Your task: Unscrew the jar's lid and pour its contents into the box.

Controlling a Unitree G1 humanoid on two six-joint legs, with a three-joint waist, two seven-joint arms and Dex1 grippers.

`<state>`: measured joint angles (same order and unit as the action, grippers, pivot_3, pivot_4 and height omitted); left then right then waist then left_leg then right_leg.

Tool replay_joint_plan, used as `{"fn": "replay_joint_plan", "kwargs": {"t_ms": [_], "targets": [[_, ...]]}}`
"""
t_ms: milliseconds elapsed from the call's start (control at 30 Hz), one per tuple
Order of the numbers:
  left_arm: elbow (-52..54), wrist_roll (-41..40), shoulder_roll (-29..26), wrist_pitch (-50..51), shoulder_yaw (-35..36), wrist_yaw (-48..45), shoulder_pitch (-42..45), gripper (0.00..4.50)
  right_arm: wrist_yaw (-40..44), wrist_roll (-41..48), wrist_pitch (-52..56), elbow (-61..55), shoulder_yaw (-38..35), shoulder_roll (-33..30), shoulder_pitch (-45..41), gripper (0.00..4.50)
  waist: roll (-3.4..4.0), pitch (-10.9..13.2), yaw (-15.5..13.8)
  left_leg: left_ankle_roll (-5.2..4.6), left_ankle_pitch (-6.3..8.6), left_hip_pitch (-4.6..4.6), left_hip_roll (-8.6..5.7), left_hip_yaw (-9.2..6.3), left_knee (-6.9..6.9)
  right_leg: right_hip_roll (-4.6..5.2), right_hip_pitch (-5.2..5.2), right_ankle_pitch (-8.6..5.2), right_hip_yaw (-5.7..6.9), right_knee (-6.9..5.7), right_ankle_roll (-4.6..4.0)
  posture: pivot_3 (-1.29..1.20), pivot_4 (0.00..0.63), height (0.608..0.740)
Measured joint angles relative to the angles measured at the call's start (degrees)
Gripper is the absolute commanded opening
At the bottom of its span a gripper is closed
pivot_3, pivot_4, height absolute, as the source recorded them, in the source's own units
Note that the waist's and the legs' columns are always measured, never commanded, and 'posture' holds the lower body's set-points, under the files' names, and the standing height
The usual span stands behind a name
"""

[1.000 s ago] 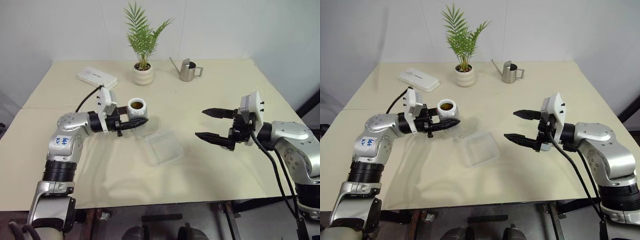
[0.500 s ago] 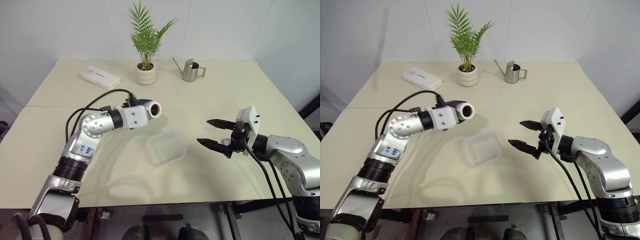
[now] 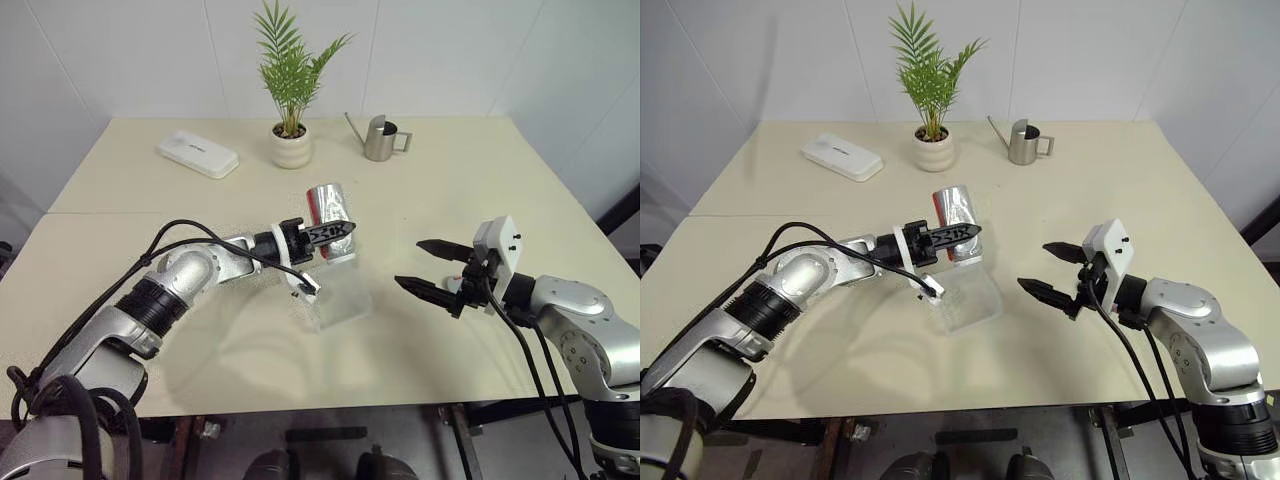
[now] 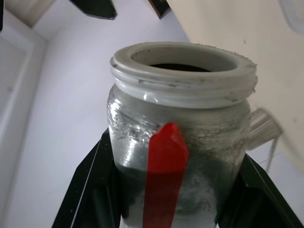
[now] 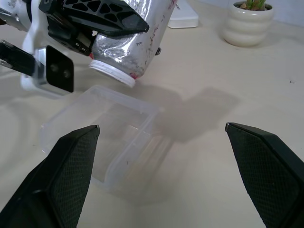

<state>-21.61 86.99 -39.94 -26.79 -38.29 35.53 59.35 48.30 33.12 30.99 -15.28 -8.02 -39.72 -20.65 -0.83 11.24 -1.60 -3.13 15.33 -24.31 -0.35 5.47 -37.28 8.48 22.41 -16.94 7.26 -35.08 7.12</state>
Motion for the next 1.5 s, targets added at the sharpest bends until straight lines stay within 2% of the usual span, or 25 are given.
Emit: {"fn": "replay_joint_plan", "kwargs": {"t_ms": [267,433,567,667,733,767,833,900,967,1067,1167,1367,1500], "targets": [[-0.09,3.25,-0.17,2.88,-2.30,3.27,1.26,1.93,-0.59,-0.01,-0.33,0.00,0.06,1.54,0.02,4.47,0.00,0.00,0.01,-0.01,-0.02,0.01,0.00,0.05,-0.06,0.01,-0.01,0.00,0.01,-0.03,0.00,0.00,0.150,0.740],[0.43,-0.27,-1.83,-0.07,-2.22,1.04,0.93,1.93,-0.59,-0.02,-1.08,0.04,0.06,1.71,0.14,4.47,0.00,0.00,0.08,0.00,-0.04,0.02,0.01,0.05,-0.11,0.02,0.00,0.00,0.00,-0.13,0.00,0.00,0.150,0.740],[-0.83,-11.20,-2.43,-5.36,1.73,-4.43,-0.19,1.93,-0.56,-0.01,-1.19,0.06,0.06,1.94,0.39,4.47,0.00,0.00,0.13,0.01,-0.04,0.03,0.01,0.04,-0.18,0.05,0.00,0.00,0.00,-0.18,0.00,0.00,0.150,0.740],[-3.04,-22.61,-2.83,-7.77,6.88,-11.90,-1.31,1.93,-0.19,0.05,-1.19,0.06,0.06,1.95,0.78,4.47,0.00,0.00,0.19,0.00,-0.04,0.04,0.02,0.04,-0.29,0.05,-0.01,0.00,0.00,-0.28,0.00,0.00,0.150,0.740],[-3.98,-37.19,-1.49,-6.60,12.21,-23.22,-3.97,1.93,0.44,0.12,-1.18,0.07,0.12,1.95,0.92,4.47,0.02,-0.01,0.29,0.00,-0.03,0.08,0.02,0.09,-0.37,0.07,-0.01,0.00,-0.03,-0.37,0.00,0.00,0.150,0.740],[-3.82,-47.49,0.40,-3.18,16.13,-30.80,-6.18,1.93,1.09,0.15,-1.18,0.07,0.18,1.94,0.91,4.47,0.02,-0.02,0.34,0.00,-0.03,0.09,0.05,0.05,-0.48,0.08,-0.02,0.00,0.00,-0.44,-0.01,0.00,0.150,0.740],[-3.44,-62.46,4.29,6.59,23.05,-42.51,-9.31,1.93,2.04,0.04,-1.48,0.10,0.41,1.93,0.78,4.47,0.02,-0.01,0.42,0.00,-0.03,0.09,0.08,0.02,-0.67,0.06,-0.06,-0.01,0.02,-0.55,-0.01,0.00,0.150,0.740],[-2.99,-75.83,6.92,23.05,31.97,-51.38,-11.77,1.93,3.40,-0.02,-2.31,0.11,0.76,1.93,0.77,4.47,0.02,-0.01,0.58,0.01,-0.04,0.12,0.09,-0.01,-0.79,0.01,-0.11,0.00,0.01,-0.64,-0.02,0.00,0.150,0.740],[-1.81,-82.16,7.65,33.31,37.81,-53.88,-13.14,1.93,4.05,-0.27,-2.91,0.20,0.78,1.90,0.78,4.47,0.00,-0.02,0.91,0.00,-0.05,0.17,0.07,0.00,-0.79,0.00,-0.14,0.01,-0.03,-0.69,-0.01,0.00,0.150,0.740],[0.55,-89.35,8.90,46.13,45.81,-53.95,-15.80,1.93,5.35,-0.81,-4.86,0.25,0.91,1.90,0.74,4.47,-0.03,-0.04,1.05,0.00,-0.04,0.20,0.06,-0.02,-0.77,0.01,-0.17,0.02,-0.03,-0.68,-0.01,0.00,0.150,0.740],[0.82,-93.82,10.91,51.60,52.91,-50.68,-18.57,1.93,6.39,-1.41,-6.16,0.59,1.53,1.90,0.35,4.47,-0.09,-0.07,1.04,0.01,-0.04,0.19,0.06,-0.06,-0.75,0.01,-0.16,0.02,-0.01,-0.66,-0.01,0.00,0.150,0.740],[0.15,-98.75,12.15,46.60,63.85,-44.77,-22.90,1.93,8.72,-2.69,-7.66,2.57,3.93,1.92,-1.92,4.47,-0.29,-0.17,0.96,0.03,-0.02,0.21,0.06,-0.07,-0.75,0.03,-0.20,0.03,-0.01,-0.62,-0.02,0.00,0.150,0.740],[-2.01,-97.79,11.02,41.98,64.49,-43.16,-26.49,1.93,9.43,-3.30,-8.55,3.81,5.33,2.27,-2.98,4.47,-0.32,-0.19,0.74,0.07,0.00,0.21,0.05,-0.06,-0.74,0.04,-0.19,0.03,-0.01,-0.62,-0.03,0.00,0.150,0.740]]}}
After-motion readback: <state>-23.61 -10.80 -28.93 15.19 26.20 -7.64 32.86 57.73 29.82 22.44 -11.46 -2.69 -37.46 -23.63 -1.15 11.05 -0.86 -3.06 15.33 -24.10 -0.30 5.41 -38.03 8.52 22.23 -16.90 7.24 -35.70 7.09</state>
